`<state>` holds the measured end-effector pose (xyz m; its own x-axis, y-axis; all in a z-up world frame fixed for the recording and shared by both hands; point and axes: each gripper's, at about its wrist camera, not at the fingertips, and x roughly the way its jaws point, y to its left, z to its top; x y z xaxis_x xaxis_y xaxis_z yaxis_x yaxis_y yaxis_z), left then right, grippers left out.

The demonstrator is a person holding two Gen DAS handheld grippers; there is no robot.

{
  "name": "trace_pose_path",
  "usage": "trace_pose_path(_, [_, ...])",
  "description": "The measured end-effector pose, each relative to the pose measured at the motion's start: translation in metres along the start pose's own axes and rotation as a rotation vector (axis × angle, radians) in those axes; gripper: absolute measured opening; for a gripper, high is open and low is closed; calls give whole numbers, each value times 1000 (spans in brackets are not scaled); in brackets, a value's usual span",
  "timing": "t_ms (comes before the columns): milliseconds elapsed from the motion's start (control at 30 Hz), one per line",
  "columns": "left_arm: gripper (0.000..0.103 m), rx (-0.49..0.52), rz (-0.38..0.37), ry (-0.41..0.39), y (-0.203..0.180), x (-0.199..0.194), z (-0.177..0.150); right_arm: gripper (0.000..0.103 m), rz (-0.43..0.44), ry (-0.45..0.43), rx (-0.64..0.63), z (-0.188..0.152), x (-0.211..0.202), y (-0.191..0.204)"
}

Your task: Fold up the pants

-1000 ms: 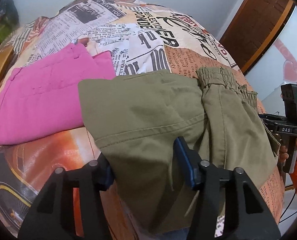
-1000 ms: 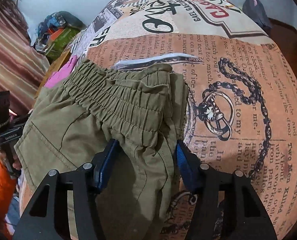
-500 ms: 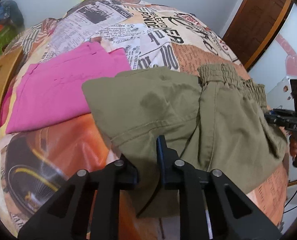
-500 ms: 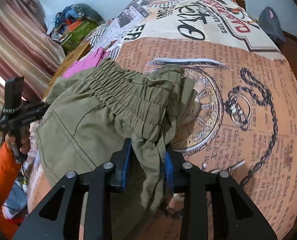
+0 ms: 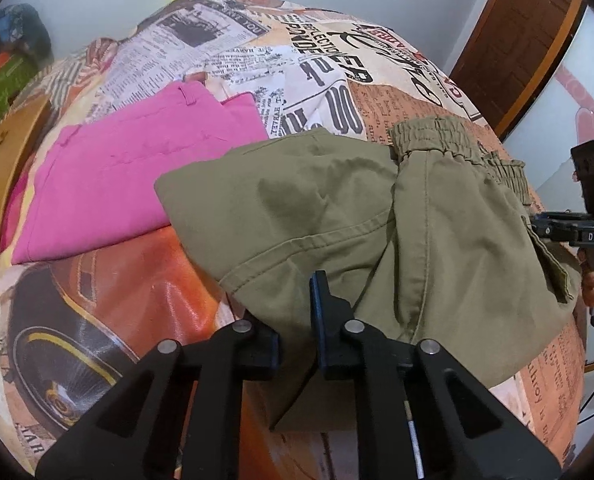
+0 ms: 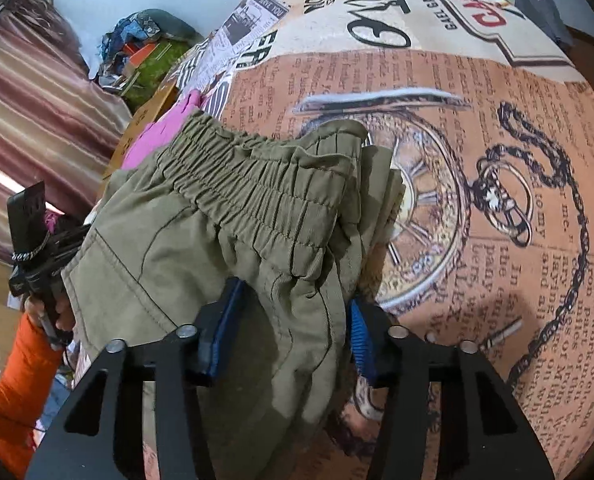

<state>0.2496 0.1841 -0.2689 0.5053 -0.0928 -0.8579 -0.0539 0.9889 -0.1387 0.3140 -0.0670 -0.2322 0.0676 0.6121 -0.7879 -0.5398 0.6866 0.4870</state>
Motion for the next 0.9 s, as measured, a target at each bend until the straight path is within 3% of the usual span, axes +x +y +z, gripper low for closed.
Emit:
trace_pose_path(133, [7,10,23,-26,-4,-10,0,16,-35,-52,-57,2,-10,12])
trace_pose_path(667, [4,34,26,-179,-18,-87,3,9,-116,-195,-205,14,-57,71])
trace_pose_path(900, [4,1,29,-253,-5,-126,2,9,-124,-245,-243,20,-72,102])
